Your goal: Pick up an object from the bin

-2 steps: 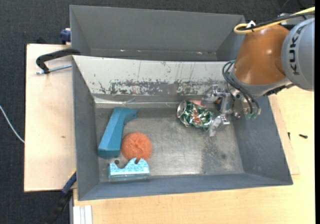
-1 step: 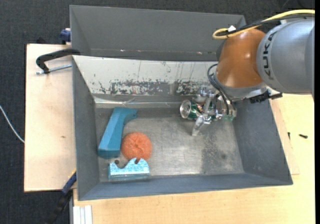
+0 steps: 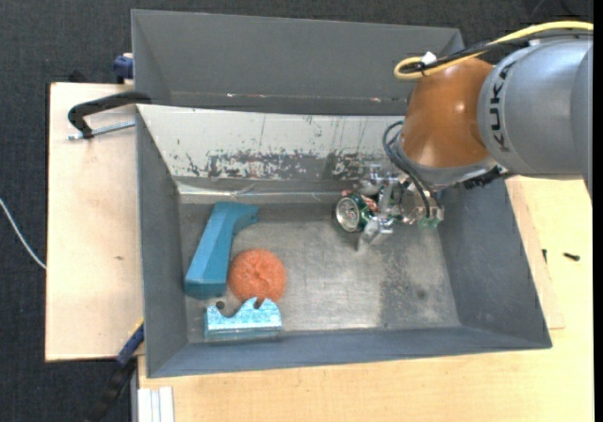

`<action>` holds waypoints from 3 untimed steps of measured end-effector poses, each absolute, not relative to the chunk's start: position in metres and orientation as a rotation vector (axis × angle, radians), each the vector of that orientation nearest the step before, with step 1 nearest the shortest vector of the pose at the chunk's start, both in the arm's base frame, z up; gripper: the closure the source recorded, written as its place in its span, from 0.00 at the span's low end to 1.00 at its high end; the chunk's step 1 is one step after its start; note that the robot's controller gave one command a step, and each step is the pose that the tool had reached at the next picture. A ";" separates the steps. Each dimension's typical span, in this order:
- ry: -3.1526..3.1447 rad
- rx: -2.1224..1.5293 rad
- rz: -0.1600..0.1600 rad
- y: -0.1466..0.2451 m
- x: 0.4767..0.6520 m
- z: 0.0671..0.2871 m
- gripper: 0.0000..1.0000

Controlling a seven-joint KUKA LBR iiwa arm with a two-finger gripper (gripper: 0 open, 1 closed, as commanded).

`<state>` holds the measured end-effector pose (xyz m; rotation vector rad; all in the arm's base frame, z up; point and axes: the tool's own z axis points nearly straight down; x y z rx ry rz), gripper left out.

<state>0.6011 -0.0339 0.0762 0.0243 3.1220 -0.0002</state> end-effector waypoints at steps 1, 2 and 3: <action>3.122 0.024 0.000 -0.034 0.601 0.076 1.00; 3.128 0.025 0.000 -0.034 0.600 0.079 1.00; 3.134 0.024 0.001 -0.033 0.599 0.086 1.00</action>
Offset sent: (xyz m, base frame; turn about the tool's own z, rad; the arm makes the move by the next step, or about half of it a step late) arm 0.0001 0.0000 0.0251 0.0000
